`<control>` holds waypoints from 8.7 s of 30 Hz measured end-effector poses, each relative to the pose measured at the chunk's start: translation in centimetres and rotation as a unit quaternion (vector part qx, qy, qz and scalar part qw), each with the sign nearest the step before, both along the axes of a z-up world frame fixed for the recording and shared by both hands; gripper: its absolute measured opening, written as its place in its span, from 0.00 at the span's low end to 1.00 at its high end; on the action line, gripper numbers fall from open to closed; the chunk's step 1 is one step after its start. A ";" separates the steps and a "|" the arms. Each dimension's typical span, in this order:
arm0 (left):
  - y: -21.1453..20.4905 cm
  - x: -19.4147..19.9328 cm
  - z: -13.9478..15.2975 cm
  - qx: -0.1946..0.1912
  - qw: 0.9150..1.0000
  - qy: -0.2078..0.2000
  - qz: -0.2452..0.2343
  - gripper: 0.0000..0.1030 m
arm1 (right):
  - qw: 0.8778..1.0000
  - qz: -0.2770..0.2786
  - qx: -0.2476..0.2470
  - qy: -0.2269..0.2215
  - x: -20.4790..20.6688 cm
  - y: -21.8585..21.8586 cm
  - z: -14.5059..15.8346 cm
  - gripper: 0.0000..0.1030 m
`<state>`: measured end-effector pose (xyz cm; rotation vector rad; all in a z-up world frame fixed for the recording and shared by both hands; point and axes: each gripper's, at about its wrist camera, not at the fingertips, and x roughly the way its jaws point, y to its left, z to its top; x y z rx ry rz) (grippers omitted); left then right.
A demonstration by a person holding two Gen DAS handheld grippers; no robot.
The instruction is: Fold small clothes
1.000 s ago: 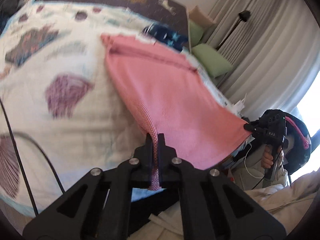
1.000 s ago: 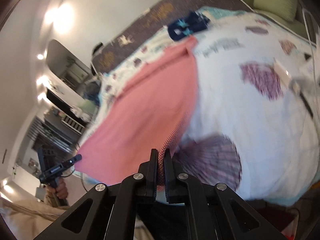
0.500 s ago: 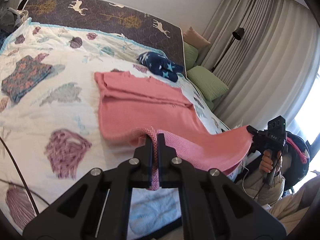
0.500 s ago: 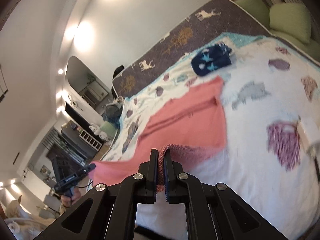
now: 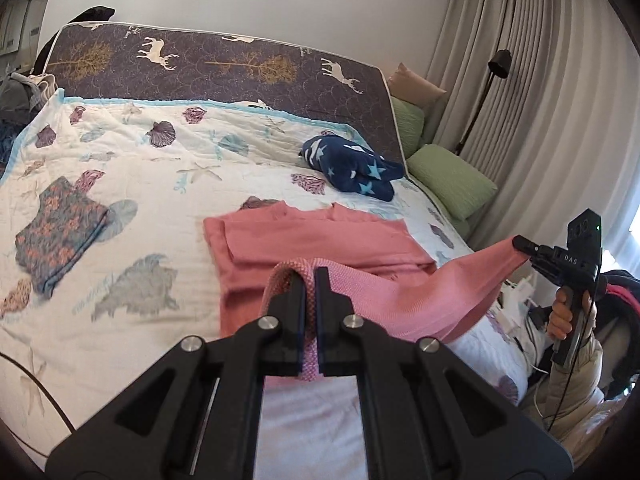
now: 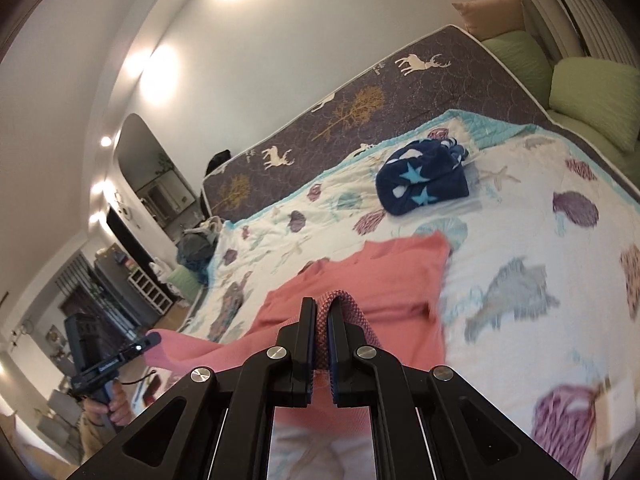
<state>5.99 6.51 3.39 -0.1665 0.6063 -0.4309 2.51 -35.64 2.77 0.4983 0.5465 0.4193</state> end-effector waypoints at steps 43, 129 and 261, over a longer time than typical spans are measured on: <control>-0.5 16.4 -5.3 0.074 0.994 0.044 0.061 0.57 | 0.966 -0.080 -0.221 0.109 19.0 2.3 -7.0 0.27; 3.3 7.0 -9.5 0.007 0.990 0.139 0.033 0.03 | 0.980 -0.028 -0.095 0.171 6.6 -0.3 -9.8 0.03; 4.4 0.6 -10.4 0.016 0.994 0.099 0.047 0.53 | 0.961 -0.023 -0.258 0.093 3.3 5.3 -4.3 0.19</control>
